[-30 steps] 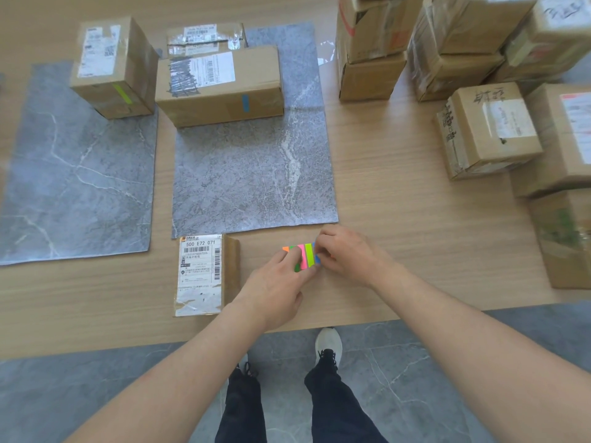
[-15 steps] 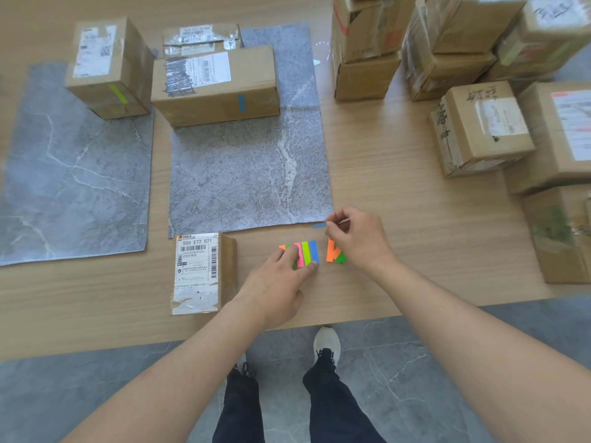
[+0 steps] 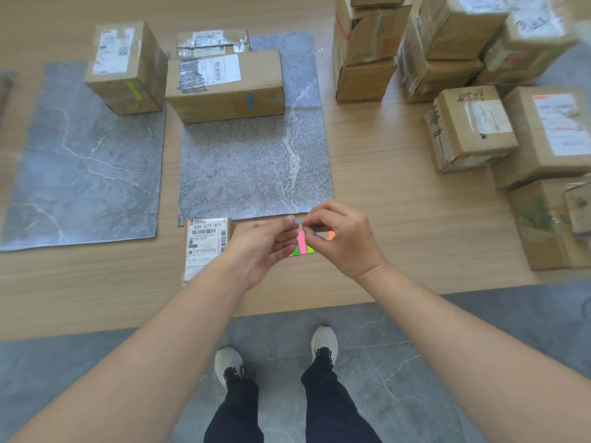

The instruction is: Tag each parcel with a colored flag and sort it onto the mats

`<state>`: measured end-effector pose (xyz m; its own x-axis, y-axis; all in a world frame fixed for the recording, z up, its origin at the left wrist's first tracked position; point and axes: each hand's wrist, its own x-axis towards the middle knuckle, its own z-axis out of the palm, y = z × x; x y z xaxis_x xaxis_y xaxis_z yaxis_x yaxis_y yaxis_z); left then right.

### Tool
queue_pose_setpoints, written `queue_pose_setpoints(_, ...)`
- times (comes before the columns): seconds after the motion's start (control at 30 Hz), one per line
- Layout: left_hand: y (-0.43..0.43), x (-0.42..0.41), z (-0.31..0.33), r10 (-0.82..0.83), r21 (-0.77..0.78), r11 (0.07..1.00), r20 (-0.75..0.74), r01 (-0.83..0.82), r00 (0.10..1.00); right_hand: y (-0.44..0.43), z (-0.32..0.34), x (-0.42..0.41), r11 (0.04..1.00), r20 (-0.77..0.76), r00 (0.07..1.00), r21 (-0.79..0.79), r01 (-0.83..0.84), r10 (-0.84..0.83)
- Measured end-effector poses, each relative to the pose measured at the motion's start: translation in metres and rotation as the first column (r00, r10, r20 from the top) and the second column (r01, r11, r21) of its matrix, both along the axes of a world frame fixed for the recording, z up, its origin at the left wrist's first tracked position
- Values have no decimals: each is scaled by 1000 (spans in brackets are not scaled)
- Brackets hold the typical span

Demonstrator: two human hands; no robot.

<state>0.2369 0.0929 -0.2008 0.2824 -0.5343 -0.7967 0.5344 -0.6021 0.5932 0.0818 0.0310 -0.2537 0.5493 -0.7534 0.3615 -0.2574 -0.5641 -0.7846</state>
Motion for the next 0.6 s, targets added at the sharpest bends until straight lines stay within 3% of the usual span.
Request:
queue_pose_setpoints(0.1, 13, 12, 11, -39, -38, 998, 25, 39, 999, 15, 8, 9, 998, -1, 1000, -58, -12, 12)
queue_pose_setpoints(0.2, 32, 26, 23, -111, -62, 991, 147, 121, 983, 34, 15, 21, 996, 5, 1000, -86, -24, 24)
queue_pose_setpoints(0.37, 71, 57, 29, -243, -70, 951, 426, 300, 871, 76, 17, 39, 996, 19, 996, 26, 86, -87)
queue_pose_setpoints(0.6, 123, 90, 19, -338, -43, 902, 546, 429, 766, 125, 14, 59, 979, -103, 974, 1, 203, -201)
